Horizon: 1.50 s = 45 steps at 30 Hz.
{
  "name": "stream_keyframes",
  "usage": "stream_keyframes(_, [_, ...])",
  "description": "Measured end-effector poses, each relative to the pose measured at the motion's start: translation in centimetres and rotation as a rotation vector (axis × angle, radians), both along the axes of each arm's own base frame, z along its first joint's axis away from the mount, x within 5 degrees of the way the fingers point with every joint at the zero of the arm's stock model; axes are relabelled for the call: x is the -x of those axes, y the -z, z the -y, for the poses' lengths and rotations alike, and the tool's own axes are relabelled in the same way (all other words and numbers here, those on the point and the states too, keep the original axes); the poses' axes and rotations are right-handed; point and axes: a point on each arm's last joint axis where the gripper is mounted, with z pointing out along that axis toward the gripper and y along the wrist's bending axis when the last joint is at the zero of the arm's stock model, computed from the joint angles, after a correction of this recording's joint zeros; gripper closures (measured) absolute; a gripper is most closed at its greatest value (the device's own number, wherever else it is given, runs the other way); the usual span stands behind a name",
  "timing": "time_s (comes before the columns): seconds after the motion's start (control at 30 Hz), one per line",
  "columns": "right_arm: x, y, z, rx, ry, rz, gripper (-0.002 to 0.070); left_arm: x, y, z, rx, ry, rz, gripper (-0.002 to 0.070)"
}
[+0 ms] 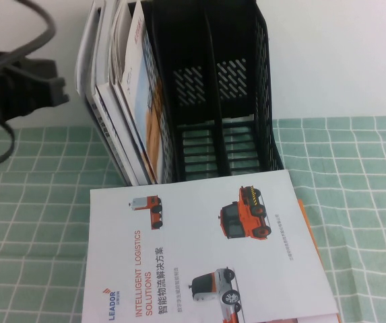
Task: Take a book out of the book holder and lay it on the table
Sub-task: Hold the bookshelf
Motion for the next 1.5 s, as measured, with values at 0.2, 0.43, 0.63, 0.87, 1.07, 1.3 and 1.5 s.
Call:
stream_keyframes(0.2, [-3.6,1.6,-4.8,0.052,-0.269,-0.146,0.0678,-3.6,0.2,3.2,-0.026,0.103,-0.07,0.0678])
stream_keyframes(0.43, [-5.9,3.2,-11.1,0.078,-0.402,-0.238,0.0678,-7.0,1.3,4.6,-0.036,0.122,-0.207,0.0678])
stream_keyframes(0.63, [-7.9,4.5,-15.8,-0.014,-0.45,-0.245,0.0678,-7.7,1.2,4.9,-0.004,0.107,-0.249,0.0678])
stream_keyframes(0.87, [-11.1,6.0,-19.1,-0.143,-0.511,-0.216,0.0631,-7.7,1.3,4.8,-0.01,0.085,-0.267,0.0678])
stream_keyframes(1.07, [-13.7,6.4,-21.0,-0.19,-0.516,-0.215,0.0358,-7.7,1.3,4.7,0.001,0.078,-0.277,0.0678])
stream_keyframes(1.3, [-15.3,7.3,-22.0,-0.214,-0.501,-0.253,0.0275,-7.7,1.3,4.8,0.011,0.073,-0.283,0.0678])
stream_keyframes(1.5, [-14.9,7.7,-22.5,-0.206,-0.523,-0.285,0.0269,-7.7,1.3,4.8,0.011,0.073,-0.284,0.0677])
